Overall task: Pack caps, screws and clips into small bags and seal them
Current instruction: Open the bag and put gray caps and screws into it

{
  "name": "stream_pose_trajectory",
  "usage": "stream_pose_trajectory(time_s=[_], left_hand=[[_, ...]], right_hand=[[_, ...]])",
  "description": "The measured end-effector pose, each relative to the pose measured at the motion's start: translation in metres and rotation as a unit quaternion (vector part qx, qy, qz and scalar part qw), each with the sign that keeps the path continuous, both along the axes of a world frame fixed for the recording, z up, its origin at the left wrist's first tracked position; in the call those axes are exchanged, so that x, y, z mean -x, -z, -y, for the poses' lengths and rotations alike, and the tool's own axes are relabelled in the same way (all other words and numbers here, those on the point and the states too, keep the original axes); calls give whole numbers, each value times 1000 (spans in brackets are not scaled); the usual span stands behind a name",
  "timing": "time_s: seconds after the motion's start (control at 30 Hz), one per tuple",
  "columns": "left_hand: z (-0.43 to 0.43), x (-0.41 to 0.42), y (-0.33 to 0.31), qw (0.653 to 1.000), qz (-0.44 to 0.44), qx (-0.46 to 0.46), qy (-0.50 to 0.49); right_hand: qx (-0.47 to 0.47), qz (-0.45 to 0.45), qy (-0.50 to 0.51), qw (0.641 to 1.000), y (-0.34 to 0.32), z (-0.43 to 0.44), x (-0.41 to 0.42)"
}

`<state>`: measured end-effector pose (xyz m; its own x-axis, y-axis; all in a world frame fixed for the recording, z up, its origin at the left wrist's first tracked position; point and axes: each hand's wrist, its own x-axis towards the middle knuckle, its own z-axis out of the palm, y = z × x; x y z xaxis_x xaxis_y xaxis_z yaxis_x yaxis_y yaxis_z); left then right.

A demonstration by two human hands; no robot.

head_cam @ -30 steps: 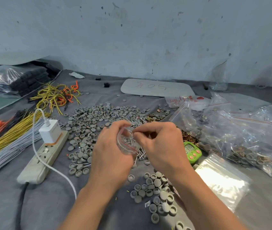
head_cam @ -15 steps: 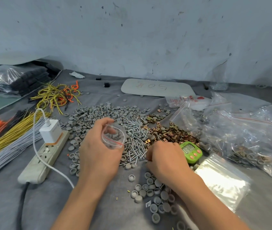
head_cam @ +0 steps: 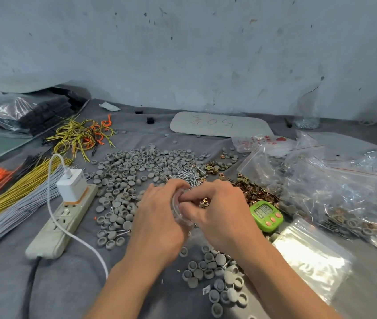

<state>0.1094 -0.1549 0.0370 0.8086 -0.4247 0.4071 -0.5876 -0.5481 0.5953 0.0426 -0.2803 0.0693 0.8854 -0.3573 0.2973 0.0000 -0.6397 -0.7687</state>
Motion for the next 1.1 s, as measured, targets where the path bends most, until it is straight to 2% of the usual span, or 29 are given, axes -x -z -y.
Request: stream_pose_trajectory(time_s=[0.1, 0.2, 0.3, 0.4, 0.47, 0.73, 1.1], left_hand=[[-4, -1, -2, 996, -44, 70, -28], [-11, -5, -4, 992, -49, 95, -68], [-18, -9, -7, 986, -48, 122, -106], [-21, -11, -7, 985, -28, 116, -123], [-21, -12, -6, 988, -16, 99, -118], [-17, -17, -2, 991, -8, 66, -118], [-17, -17, -2, 991, 5, 57, -122]], right_hand=[[-23, 7, 23, 999, -2, 3, -4], [-14, 20, 110, 994, -3, 21, -7], [67, -89, 166, 980, 3, 44, -10], [168, -225, 168, 945, 13, 57, -19], [204, -258, 151, 932, 19, 60, -27], [213, -292, 92, 928, 27, 61, -36], [193, -256, 93, 943, 28, 48, -33]])
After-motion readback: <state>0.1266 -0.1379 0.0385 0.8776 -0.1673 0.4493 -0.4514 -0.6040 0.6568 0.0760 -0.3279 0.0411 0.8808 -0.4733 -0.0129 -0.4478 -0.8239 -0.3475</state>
